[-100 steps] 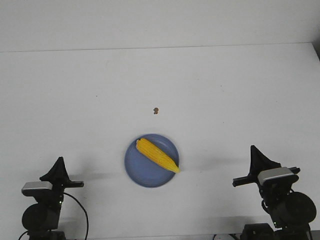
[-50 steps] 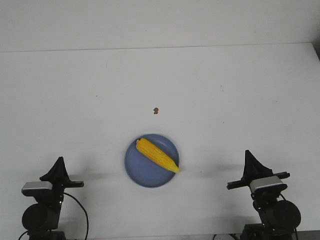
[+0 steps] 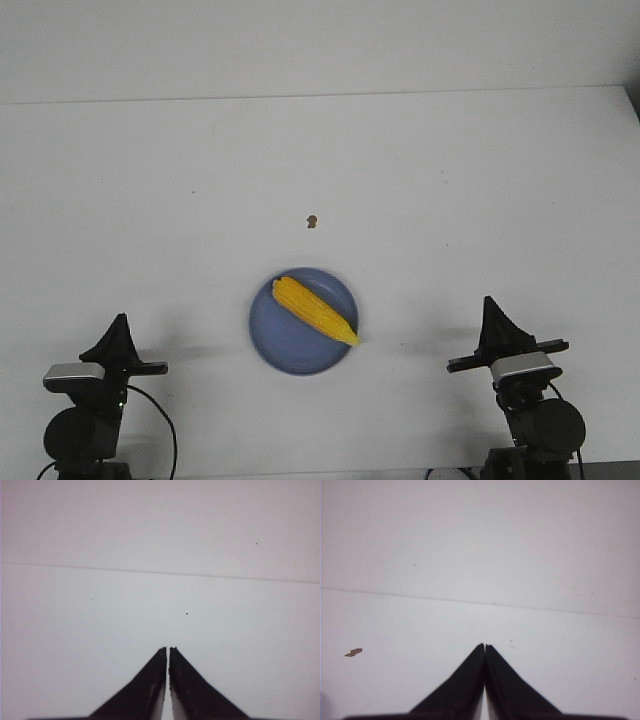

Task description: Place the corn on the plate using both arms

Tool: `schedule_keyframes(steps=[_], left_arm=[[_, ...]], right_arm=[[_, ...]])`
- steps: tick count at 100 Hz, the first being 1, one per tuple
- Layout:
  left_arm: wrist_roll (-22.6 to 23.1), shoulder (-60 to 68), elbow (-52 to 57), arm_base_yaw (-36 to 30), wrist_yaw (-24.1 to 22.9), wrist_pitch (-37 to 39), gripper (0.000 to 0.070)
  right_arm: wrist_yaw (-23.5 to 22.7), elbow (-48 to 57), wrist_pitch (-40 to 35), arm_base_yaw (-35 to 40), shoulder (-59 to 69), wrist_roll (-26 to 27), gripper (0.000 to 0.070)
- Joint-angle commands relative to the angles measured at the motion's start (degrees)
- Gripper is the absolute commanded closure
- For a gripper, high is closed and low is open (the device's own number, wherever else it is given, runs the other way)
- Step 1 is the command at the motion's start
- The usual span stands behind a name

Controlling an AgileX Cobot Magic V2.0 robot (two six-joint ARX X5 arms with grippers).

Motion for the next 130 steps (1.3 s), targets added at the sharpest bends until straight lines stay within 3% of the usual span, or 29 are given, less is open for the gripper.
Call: schedule_keyframes(steps=[1, 13, 130], left_arm=[[-0.2, -0.1, -1.1, 0.1, 0.1, 0.7, 0.0687], [-0.2, -0.1, -1.1, 0.1, 0.1, 0.7, 0.0688], [-0.2, -0.1, -1.1, 0.1, 0.1, 0.7, 0.0687]], right_arm=[[0.2, -0.7, 1.8, 0.0, -0.1, 0.4, 0.0697], [0.2, -2.5, 4.3, 0.0, -0.1, 0.4, 0.0697], [0.2, -2.6, 4.2, 0.0, -0.1, 0.3, 0.0697]])
